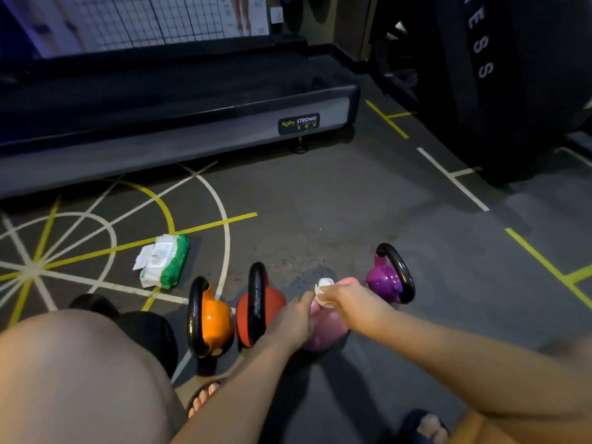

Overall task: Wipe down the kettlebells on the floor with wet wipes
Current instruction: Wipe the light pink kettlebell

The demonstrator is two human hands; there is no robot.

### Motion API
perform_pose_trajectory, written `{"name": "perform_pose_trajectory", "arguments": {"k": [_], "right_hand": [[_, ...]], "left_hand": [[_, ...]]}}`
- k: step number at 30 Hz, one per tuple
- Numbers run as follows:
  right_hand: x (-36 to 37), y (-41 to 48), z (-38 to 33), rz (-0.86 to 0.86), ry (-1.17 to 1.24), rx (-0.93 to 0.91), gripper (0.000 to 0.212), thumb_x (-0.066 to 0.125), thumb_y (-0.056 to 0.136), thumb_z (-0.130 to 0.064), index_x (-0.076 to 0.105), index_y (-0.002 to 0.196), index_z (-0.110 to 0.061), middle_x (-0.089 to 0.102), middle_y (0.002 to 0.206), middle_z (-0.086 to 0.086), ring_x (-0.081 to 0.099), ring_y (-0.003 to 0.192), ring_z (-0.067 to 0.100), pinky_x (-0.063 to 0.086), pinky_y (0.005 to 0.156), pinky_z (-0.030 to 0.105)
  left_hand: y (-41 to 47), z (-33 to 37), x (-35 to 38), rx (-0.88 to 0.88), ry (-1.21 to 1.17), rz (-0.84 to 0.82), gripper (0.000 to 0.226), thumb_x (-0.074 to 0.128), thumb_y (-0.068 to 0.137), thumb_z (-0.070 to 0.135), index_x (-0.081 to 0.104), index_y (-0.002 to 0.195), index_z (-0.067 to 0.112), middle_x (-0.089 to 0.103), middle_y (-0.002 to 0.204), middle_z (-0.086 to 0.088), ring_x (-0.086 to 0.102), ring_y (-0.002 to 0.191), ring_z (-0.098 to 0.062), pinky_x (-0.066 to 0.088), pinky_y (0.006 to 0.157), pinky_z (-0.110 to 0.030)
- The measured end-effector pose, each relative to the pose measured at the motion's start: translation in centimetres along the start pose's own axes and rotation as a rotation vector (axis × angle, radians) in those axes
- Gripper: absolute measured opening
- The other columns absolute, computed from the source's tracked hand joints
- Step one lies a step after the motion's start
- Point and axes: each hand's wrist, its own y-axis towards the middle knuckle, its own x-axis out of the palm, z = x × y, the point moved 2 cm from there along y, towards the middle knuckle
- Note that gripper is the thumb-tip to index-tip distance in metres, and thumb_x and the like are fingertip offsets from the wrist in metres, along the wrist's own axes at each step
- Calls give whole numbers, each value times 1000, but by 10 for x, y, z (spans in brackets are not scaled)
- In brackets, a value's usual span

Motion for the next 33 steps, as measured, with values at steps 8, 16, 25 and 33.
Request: {"name": "perform_pose_trajectory", "arguments": {"k": [8,16,25,33], "right_hand": [[2,15,-13,185,-78,44,19,49,92,-13,65,98,-21,63,107,-1,64,102,27,48,80,33],[9,-10,-45,119,16,-71,31,43,96,-7,62,121,-9,60,122,10,57,114,30,44,90,36],[-15,-11,25,257,-120,-7,15,46,93,-36,58,90,-29,59,88,-12,57,87,18,45,82,33],[26,-26,-44,40,15,-234,50,42,98,-2,44,148,-8,38,157,8,29,147,24,17,119,28]], "left_hand": [[2,-8,14,-61,-106,-25,58,52,99,21,27,150,34,47,130,-13,54,120,-34,43,104,-44],[-1,-13,8,-57,-173,18,58,53,95,19,32,147,32,59,125,1,61,116,-27,45,89,-28],[5,-20,12,-106,-113,14,29,59,96,27,45,120,20,63,115,-9,63,106,-30,50,88,-38],[5,-22,9,-57,-153,-16,29,58,94,19,48,121,18,64,113,-5,63,105,-25,52,89,-36]]}}
